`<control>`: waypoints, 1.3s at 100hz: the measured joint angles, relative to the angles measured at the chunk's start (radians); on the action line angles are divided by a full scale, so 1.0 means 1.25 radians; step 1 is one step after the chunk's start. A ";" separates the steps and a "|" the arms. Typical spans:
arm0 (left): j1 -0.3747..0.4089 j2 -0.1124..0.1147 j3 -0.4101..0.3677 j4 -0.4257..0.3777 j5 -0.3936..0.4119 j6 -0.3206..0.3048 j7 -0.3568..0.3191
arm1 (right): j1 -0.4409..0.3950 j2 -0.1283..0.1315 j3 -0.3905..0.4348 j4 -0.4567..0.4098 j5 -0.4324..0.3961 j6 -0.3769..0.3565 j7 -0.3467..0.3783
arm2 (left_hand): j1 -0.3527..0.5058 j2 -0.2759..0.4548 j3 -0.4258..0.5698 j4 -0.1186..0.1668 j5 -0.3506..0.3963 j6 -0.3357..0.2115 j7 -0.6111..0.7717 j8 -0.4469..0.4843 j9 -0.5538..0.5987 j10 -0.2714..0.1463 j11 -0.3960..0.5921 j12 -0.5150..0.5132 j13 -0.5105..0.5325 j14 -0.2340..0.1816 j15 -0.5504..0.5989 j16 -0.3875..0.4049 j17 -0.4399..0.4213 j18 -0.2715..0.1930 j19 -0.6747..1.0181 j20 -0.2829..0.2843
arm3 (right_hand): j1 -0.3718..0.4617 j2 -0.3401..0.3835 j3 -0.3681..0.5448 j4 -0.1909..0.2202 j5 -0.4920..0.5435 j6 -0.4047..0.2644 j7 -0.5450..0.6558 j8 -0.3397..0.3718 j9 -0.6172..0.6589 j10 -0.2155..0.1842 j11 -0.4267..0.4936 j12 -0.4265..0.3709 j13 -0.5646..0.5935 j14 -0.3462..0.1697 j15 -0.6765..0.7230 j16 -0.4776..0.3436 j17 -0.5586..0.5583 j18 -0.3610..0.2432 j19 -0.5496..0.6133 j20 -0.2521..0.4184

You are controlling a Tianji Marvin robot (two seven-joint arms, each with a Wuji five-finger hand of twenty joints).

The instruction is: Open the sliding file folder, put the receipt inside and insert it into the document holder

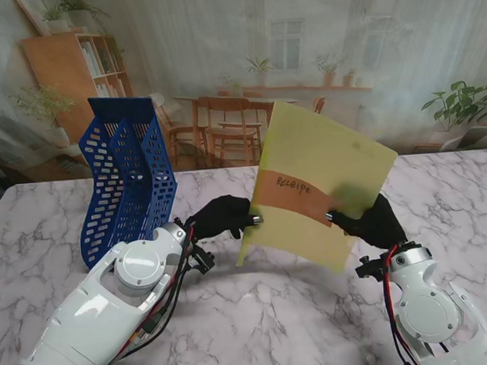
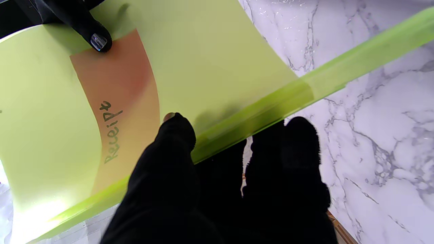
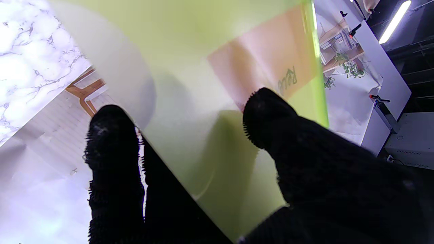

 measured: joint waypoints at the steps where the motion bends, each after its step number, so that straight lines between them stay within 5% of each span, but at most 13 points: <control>1: 0.000 0.000 0.000 0.000 0.000 0.000 0.000 | 0.000 0.000 0.000 0.000 0.000 0.000 0.000 | 0.000 0.000 0.000 0.000 0.000 0.000 0.000 0.000 0.000 0.000 0.000 0.000 0.000 0.000 0.000 0.000 0.000 0.000 0.000 0.000 | 0.000 0.000 0.000 0.000 0.000 0.000 0.000 0.000 0.000 0.000 0.000 0.000 0.000 0.000 0.000 0.000 0.000 0.000 0.000 0.000; 21: -0.003 -0.001 -0.001 0.003 0.000 0.001 -0.001 | -0.005 -0.007 0.002 -0.001 0.065 -0.024 -0.021 | 0.000 0.002 0.000 0.000 -0.001 -0.005 -0.015 -0.014 -0.018 0.001 -0.003 -0.009 -0.031 0.001 -0.011 -0.005 -0.027 0.000 0.000 0.000 | 0.000 0.000 0.000 0.000 0.001 0.000 0.000 0.000 0.000 0.000 0.000 0.000 0.000 0.000 0.000 0.000 0.000 0.000 0.000 0.001; 75: -0.017 -0.005 0.017 0.049 0.006 0.014 -0.018 | -0.047 -0.016 0.035 -0.045 0.083 -0.107 -0.039 | -0.003 0.002 0.002 0.016 -0.049 -0.028 -0.156 -0.009 -0.105 0.020 -0.023 -0.069 -0.064 0.011 -0.035 -0.006 -0.063 0.002 -0.029 0.000 | 0.015 0.000 0.001 0.000 0.002 -0.007 0.014 0.000 0.001 -0.004 0.000 0.001 0.000 0.000 -0.004 0.000 0.000 0.000 0.000 0.001; 111: -0.037 -0.008 0.050 0.080 -0.006 0.018 -0.021 | -0.048 -0.016 0.035 -0.049 0.094 -0.107 -0.037 | -0.054 0.007 0.007 0.016 -0.128 -0.092 -0.242 -0.005 -0.414 -0.012 -0.098 -0.113 -0.223 0.011 -0.122 -0.055 -0.177 -0.019 -0.137 -0.016 | 0.015 0.000 0.001 0.000 0.002 -0.007 0.014 0.000 0.001 -0.004 0.000 0.001 0.000 0.000 -0.005 0.000 0.000 0.000 0.000 0.001; 130: -0.044 -0.008 0.063 0.081 -0.024 0.017 -0.039 | -0.048 -0.017 0.034 -0.050 0.097 -0.105 -0.038 | -0.062 -0.025 0.011 0.016 -0.136 -0.102 -0.207 0.016 -0.444 -0.021 -0.106 -0.115 -0.295 0.003 -0.156 -0.074 -0.229 -0.029 -0.219 -0.039 | 0.015 0.000 0.001 0.000 0.002 -0.008 0.014 0.000 0.001 -0.004 0.000 0.001 0.000 0.000 -0.006 0.000 0.000 0.000 0.000 0.001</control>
